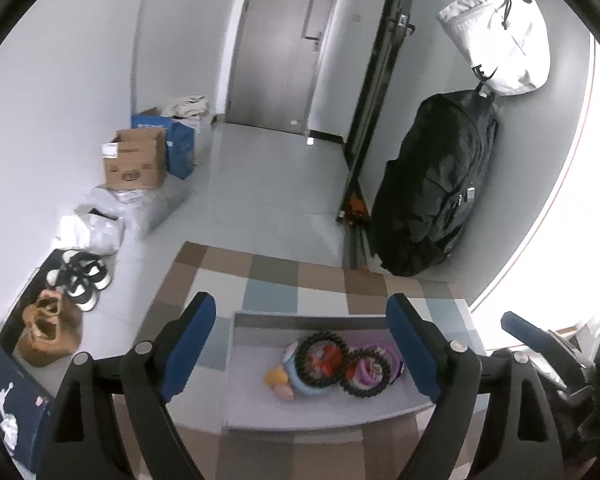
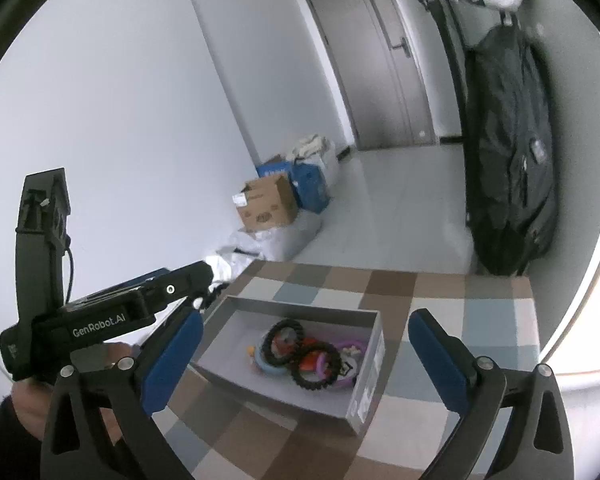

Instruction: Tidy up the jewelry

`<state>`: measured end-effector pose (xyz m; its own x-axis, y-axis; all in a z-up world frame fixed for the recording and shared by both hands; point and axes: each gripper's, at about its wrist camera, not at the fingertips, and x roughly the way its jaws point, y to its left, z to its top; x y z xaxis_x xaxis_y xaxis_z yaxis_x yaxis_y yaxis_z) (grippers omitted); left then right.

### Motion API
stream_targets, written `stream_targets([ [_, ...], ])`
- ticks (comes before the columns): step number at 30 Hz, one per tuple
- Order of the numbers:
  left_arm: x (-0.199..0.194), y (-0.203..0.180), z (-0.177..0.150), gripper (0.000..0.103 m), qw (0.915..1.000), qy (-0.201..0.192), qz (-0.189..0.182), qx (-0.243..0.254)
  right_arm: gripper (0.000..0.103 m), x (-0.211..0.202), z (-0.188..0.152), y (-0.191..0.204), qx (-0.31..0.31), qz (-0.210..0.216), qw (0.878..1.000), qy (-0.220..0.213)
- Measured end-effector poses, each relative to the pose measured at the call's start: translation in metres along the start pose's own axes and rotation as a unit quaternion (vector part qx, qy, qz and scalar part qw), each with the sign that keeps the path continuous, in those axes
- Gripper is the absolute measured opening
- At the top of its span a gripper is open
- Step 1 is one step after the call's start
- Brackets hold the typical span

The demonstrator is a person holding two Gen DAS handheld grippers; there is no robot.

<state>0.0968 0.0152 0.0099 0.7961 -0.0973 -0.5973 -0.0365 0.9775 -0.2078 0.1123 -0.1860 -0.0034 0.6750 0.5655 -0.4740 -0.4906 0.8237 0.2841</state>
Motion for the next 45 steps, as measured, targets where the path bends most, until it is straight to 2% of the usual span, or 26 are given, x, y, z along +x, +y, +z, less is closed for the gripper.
stream_targets([
  [6,-0.021,-0.005,-0.008,0.085,0.9994,-0.026,0.020,0.007,0.103,-0.021,-0.009,0.006,-0.009,-0.010,1.000,-0.022],
  [15,-0.043,-0.023,-0.017,0.085,0.9973,-0.058,0.032,0.032,0.103,-0.045,-0.029,0.007,0.007,-0.025,0.999,-0.029],
  [27,-0.038,-0.018,-0.040,0.085,0.9975,-0.039,0.051,0.029,0.103,-0.044,-0.034,0.003,0.005,-0.036,0.999,-0.028],
  [45,-0.039,-0.016,-0.041,0.085,0.9974,-0.037,0.059,0.020,0.103,-0.035,-0.037,-0.001,0.014,-0.033,0.999,-0.012],
])
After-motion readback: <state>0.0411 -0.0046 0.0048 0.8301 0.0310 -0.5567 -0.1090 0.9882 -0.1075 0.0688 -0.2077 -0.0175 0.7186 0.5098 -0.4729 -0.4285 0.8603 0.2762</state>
